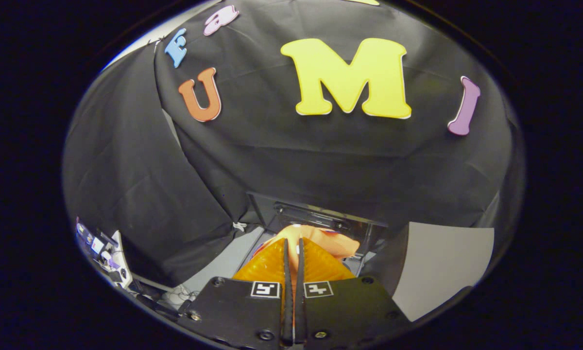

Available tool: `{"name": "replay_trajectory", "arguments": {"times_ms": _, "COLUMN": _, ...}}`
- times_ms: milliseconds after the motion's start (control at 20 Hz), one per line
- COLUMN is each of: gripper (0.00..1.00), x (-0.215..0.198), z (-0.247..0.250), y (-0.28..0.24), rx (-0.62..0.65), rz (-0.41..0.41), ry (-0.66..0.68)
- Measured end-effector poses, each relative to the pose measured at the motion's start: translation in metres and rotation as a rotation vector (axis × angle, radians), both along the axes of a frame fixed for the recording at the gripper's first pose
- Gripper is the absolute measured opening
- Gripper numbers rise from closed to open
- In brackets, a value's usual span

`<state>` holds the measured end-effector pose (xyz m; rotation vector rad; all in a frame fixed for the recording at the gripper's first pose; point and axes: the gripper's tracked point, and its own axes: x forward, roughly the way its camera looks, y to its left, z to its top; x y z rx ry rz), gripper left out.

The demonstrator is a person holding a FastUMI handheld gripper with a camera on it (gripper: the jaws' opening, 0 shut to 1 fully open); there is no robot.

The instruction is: Put the clothes into the washing machine and then close the washing machine lid.

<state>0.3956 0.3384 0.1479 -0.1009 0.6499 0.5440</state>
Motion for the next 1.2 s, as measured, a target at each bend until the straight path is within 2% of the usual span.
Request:
{"name": "replay_trajectory", "arguments": {"times_ms": 600, "gripper": 0.05, "x": 0.004, "z": -0.082, "y": 0.026, "rx": -0.076, "rz": 0.028, "ry": 0.094}}
{"name": "replay_trajectory", "arguments": {"times_ms": 1200, "gripper": 0.05, "x": 0.03, "z": -0.185, "y": 0.023, "rx": -0.113, "rz": -0.04, "ry": 0.212}}
